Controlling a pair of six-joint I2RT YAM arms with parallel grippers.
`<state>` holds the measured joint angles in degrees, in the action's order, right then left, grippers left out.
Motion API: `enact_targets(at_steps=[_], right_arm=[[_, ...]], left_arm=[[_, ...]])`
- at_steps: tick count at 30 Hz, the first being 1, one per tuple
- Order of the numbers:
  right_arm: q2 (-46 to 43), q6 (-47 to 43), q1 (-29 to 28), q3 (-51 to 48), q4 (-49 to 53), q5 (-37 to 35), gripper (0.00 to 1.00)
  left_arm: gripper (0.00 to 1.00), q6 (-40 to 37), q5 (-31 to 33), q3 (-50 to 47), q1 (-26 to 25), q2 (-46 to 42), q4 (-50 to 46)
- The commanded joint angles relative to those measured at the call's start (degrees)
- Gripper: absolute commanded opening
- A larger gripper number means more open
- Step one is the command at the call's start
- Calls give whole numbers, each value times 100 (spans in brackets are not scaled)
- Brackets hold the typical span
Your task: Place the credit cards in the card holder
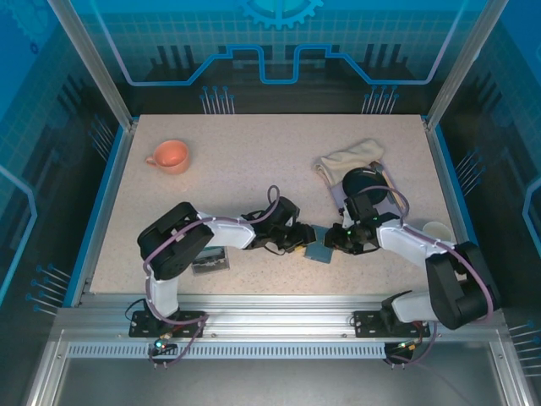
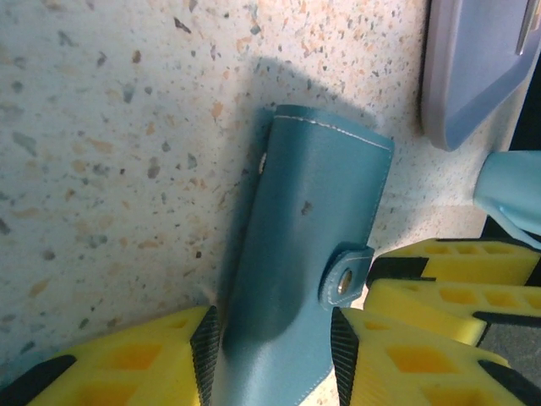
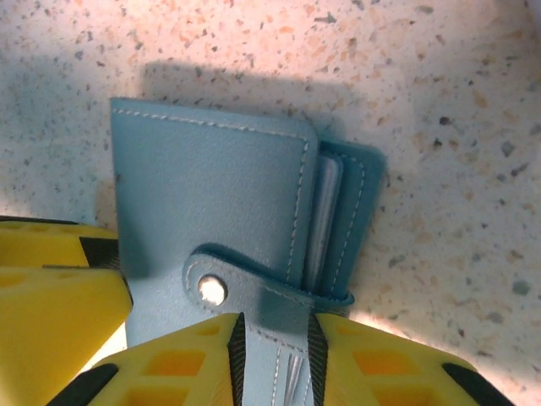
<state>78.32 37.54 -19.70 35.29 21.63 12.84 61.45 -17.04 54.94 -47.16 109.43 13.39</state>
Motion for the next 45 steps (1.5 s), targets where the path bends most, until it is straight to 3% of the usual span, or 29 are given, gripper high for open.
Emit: enact_targets(at_steps=[1,6,12,23,33,37,42,45], right_arm=[[191,61,47,122,-162,74,27],[331,-16,47,101,-150,-86,26],[405,-62,63,83,-125,-124,26],[394,-152,63,285,65,-273,27],[395,-123,61,362,97,-205,28],[57,-272,62,491,290,-338,32],[-129,-474,-61,666,348,-120,39],[28,-465,-230,747,447,-376,41]], left_arm=[[43,-190,-191,135,-40,151,-188],[45,-265,-194,206,-40,270,-304],[28,-263,-284,134,-40,145,-94],[31,-498,-258,-164,-42,-438,134],[10,-404,-409,-193,-44,-347,404],[2,-364,-357,-236,-44,-416,417],[1,-311,-357,-244,-44,-435,490],[1,-234,-362,-249,-40,-420,615]])
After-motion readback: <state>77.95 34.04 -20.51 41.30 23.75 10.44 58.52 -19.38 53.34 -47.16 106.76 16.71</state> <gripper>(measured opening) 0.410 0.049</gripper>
